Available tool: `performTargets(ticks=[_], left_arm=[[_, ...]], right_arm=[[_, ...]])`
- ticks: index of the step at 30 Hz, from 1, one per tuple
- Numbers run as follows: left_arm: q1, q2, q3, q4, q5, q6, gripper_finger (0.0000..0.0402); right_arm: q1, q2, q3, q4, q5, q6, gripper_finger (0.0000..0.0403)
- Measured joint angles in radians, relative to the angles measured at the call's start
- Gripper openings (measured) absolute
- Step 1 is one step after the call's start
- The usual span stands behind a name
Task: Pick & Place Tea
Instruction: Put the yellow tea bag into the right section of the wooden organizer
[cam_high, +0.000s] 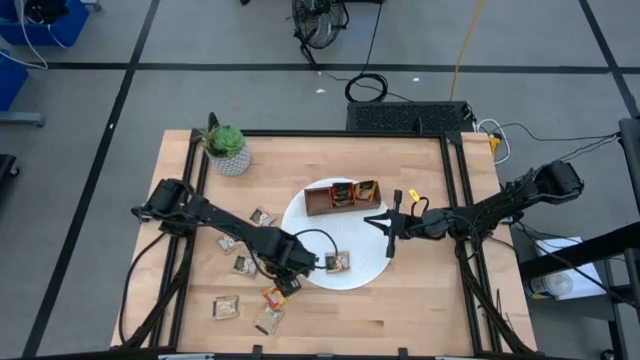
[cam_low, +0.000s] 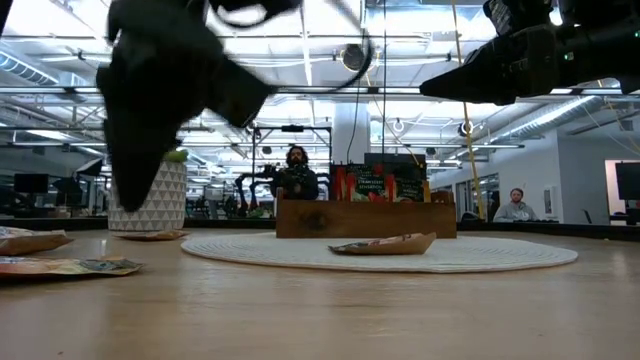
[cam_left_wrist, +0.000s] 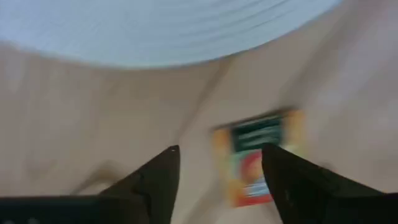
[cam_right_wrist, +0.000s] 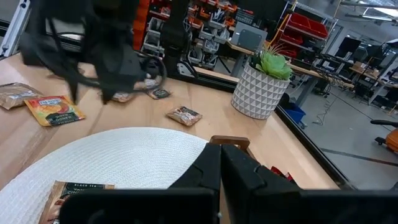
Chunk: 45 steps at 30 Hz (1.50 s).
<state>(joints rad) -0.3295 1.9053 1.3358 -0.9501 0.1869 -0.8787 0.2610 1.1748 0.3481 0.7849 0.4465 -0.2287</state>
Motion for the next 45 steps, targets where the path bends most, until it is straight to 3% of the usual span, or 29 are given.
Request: performTargets(ticks=[5,13,26,39,45], left_arm=[[-0.082,0.013,0.126,-0.014,0.004,-0.078,0.0239],[-0.182,0.148,0.252,-0.215,-0.052,-0.249,0.0203],[-0.196,0.216,0.247,-0.202,-0.075,-0.284,0.0191],[-0.194,0.205,0.09,-0.04,-0.049,-0.344,0.0242],[-0.178,0.196,0.011,0.03,0.001,-0.339,0.0217]], right_arm=[[0.0,0.0,0.0,-0.001,0.001,0.0,0.0],[0.0,0.0,0.0,0.001,0.002,0.0,0.0],[0.003,0.0,0.0,-0.012,-0.002,0.044,0.0],[0.003,0.0,0.0,-0.011,-0.002,0.034,0.0],[0.003,0.0,-0.001,-0.016,-0.002,0.034,0.0]])
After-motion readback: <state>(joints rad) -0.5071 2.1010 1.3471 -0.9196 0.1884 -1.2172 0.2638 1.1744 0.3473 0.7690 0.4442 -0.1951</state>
